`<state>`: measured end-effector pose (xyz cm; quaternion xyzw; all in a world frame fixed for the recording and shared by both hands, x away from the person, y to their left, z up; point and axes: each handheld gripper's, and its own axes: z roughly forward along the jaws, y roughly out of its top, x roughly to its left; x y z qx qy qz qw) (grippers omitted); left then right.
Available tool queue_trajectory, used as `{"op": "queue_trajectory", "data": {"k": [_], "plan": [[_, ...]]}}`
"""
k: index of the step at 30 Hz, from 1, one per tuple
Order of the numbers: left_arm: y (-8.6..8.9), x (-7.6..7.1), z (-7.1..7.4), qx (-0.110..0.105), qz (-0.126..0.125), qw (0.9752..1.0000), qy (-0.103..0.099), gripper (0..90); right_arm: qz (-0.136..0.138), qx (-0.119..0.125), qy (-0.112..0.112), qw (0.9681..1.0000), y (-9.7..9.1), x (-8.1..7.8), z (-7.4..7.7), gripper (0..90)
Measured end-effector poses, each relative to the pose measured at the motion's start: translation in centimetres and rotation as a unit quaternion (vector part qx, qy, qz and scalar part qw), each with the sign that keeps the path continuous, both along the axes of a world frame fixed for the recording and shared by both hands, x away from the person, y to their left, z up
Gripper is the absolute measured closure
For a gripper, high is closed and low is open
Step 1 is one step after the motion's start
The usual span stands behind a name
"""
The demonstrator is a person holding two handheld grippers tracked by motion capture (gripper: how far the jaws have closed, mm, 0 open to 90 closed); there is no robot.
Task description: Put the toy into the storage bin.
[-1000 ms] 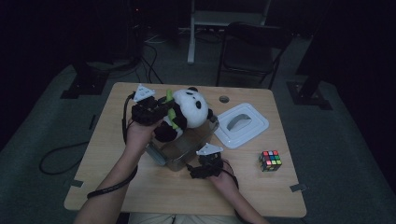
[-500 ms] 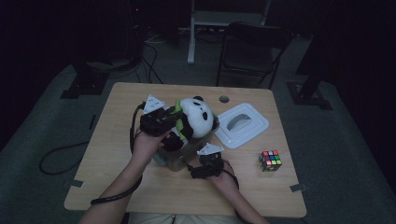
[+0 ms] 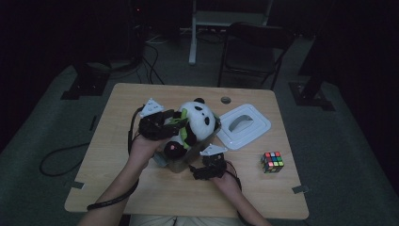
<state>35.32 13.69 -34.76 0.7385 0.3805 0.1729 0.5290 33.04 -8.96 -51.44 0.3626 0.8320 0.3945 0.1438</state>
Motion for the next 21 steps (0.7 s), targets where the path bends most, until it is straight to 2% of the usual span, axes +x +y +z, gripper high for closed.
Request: {"op": "queue_trajectory", "data": {"k": [2, 3, 7, 9, 11, 17, 21], "plan": [[0.7, 0.1, 0.5, -0.006, -0.004, 1.0000, -0.005, 25.7, -0.001, -0.002, -0.001, 1.0000, -0.1, 0.0, 0.0, 10.9], [1.1, 0.1, 0.7, -0.006, -0.002, 0.9999, -0.009, 25.6, 0.000, -0.002, -0.001, 1.0000, -0.2, 0.0, 0.0, 10.9], [2.6, 0.4, 1.0, 0.009, 0.015, 0.9996, -0.020, 18.8, -0.001, 0.000, 0.000, 1.0000, -0.5, 0.0, 0.1, 10.9], [3.3, 0.8, 0.8, 0.013, 0.016, 0.9997, -0.016, 18.0, -0.003, -0.002, 0.000, 1.0000, -0.6, 0.0, 0.2, 10.9], [3.9, 1.2, 0.4, 0.018, 0.023, 0.9995, -0.011, 12.2, -0.003, -0.003, 0.000, 1.0000, -0.8, 0.1, 0.2, 10.9], [5.6, 2.0, -1.1, 0.028, 0.044, 0.9986, -0.004, 10.5, -0.007, -0.002, 0.003, 1.0000, -1.1, 0.1, 0.2, 10.9], [6.7, 2.7, -1.8, 0.010, 0.051, 0.9986, 0.008, 0.5, -0.008, -0.001, 0.002, 1.0000, -1.2, 0.1, 0.3, 10.9]]}}
